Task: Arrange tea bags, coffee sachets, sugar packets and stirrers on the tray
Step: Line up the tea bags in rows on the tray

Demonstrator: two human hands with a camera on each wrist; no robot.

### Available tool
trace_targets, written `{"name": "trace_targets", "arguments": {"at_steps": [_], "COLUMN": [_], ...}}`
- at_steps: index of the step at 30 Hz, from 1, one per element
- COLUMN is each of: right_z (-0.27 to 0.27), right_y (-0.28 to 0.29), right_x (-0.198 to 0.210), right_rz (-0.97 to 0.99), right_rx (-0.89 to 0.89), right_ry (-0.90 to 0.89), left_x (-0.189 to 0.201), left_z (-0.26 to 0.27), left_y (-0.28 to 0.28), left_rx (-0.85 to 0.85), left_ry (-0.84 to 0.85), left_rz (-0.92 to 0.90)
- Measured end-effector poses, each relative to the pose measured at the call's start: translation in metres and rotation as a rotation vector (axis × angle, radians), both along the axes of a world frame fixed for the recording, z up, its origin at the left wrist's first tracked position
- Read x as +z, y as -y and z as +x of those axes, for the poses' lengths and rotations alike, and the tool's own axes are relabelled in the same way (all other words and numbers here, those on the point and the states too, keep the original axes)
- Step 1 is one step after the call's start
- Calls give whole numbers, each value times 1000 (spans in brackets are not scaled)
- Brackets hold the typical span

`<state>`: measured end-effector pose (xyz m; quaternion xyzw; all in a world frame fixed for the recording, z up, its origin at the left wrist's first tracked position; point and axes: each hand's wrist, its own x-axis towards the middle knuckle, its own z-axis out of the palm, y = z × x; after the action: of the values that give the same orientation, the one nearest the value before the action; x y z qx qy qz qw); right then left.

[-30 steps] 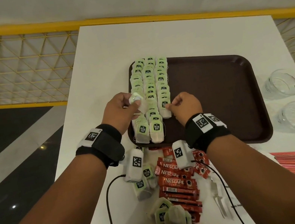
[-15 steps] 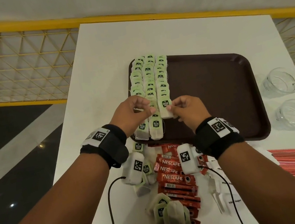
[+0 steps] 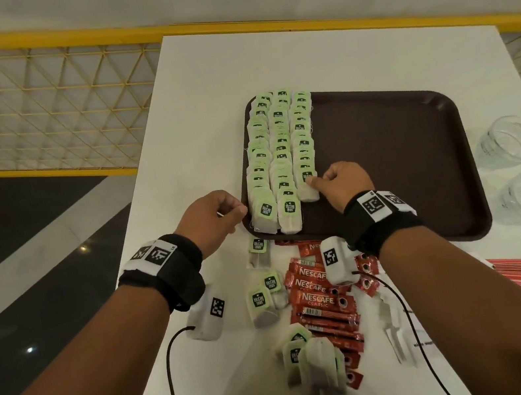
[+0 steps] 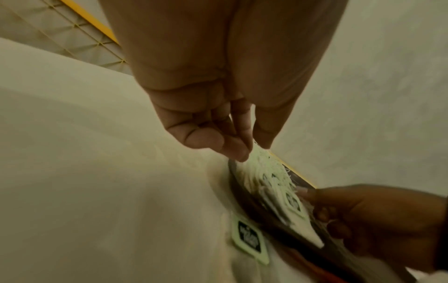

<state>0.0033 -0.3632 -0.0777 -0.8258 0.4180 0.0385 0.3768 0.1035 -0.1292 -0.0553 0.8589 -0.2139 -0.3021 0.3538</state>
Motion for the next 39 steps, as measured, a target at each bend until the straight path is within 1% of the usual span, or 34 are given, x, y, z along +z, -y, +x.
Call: {"name": "trace_targets", "arguments": {"at_steps": [3, 6, 9, 11, 13, 16, 18, 22, 27, 32, 34, 36, 39], "right_z": [-8, -21, -37, -48, -54, -58, -59, -59, -58, -60, -64, -68, -72], "right_y": [-4, -19, -43, -64, -82, -103, -114, -130, -140, -142, -143, -146, -153], "right_x": [13, 29, 43, 50, 48, 36, 30, 27, 30, 35, 38, 40, 39], "right_rz": [-43, -53, -6, 14, -29, -152, -214, -276, -308, -312, -322, -375, -431], "right_rx": [35, 165, 358, 464, 568, 709, 731, 778, 805, 787, 831, 877, 872], "right_ry": [15, 17, -37, -98, -156, -198, -219, -281, -312, -290, -332, -388, -400], "left_x": [-5, -8, -9, -10, -10, -11, -11, -13, -20, -21, -17, -12, -11], "left_z": [-8, -23, -39, -44, -46, -46, -46, -43, -46, -47, -47, -51, -61], "left_y": [-6, -5, 1, 4, 5, 0, -7, -23, -42, -62, -67, -69, -65], "left_rx": [-73, -137, -186, -165, -150, -188, -192, -183, -127, -75, -148, -240, -324], "left_ry": [62, 92, 142, 166, 175, 168, 140, 84, 56, -4, 1, -8, -21], "left_rz": [130, 251, 305, 298, 299, 354, 375, 403, 294, 191, 176, 164, 174]}}
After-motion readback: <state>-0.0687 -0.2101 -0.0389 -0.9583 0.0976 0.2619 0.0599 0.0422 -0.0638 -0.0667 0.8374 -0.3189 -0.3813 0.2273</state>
